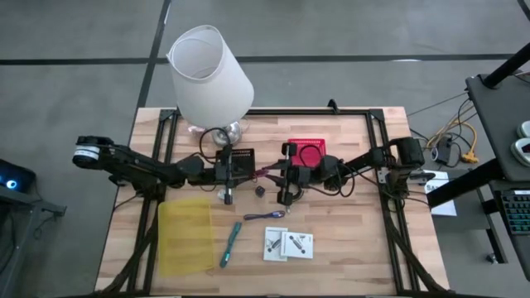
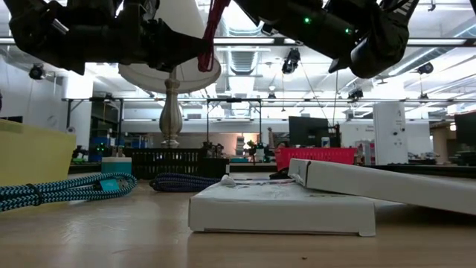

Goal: Pick and place items into bin
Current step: Put the pink charger cable into the yellow bin

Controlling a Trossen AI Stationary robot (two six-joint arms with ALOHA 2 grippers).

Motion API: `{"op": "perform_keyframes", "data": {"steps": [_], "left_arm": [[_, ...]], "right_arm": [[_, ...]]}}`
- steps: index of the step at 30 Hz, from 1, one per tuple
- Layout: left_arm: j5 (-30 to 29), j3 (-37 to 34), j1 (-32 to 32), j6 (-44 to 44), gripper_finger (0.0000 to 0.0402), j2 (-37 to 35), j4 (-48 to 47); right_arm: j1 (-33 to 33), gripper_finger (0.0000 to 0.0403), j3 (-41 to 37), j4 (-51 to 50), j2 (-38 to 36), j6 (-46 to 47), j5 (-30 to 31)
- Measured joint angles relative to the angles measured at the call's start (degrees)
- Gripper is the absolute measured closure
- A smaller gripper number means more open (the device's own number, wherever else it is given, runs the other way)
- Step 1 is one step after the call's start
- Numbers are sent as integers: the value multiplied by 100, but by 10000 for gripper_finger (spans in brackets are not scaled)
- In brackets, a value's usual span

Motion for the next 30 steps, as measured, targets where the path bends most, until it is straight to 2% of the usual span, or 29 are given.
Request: {"op": "perform_keyframes", "data": {"steps": [6,13,18,24,30], "left_arm": [[-3,0,0,0,375,-6,-22],[-4,-4,0,-2,373,-42,-50],[-7,-7,-2,-2,373,-69,-158],[-6,-11,-2,-22,372,-183,-350],[-4,-15,-2,-52,371,-186,-350]], "right_arm": [[-6,312,0,-281,-16,-35,62],[2,284,-4,-1496,-437,-231,315],[0,273,-4,-3423,-1155,176,547],[56,281,-15,-5998,-2174,1228,554],[199,292,-42,-8037,-2818,1503,549]]}}
